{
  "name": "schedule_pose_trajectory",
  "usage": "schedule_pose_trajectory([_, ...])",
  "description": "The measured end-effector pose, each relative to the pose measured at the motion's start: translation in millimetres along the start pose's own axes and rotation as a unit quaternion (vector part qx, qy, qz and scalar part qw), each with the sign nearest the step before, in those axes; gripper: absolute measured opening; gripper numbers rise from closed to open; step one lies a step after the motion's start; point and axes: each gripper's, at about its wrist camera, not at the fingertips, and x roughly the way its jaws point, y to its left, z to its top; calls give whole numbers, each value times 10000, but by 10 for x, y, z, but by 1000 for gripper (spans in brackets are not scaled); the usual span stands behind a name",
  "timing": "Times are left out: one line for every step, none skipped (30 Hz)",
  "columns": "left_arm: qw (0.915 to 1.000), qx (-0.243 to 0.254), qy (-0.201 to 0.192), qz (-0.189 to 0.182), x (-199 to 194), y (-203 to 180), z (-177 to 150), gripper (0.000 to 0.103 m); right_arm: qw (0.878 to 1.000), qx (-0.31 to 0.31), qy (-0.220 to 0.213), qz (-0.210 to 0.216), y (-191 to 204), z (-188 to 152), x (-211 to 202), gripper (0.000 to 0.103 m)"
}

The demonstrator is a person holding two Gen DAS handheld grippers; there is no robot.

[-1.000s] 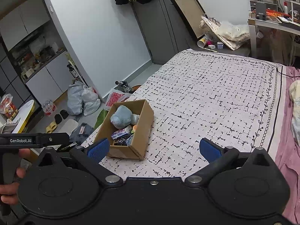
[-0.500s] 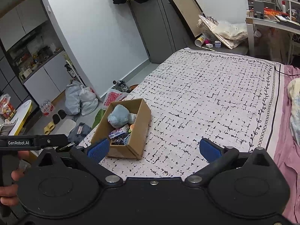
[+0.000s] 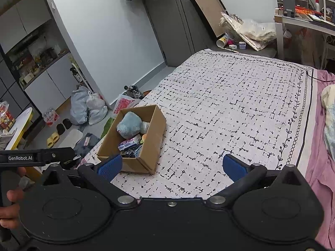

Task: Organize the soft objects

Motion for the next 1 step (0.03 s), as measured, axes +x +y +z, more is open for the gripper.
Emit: schedule_pose_trajectory([10000, 0, 5, -26, 10, 0, 2, 101, 10000, 14, 5, -12, -9, 8, 11, 103])
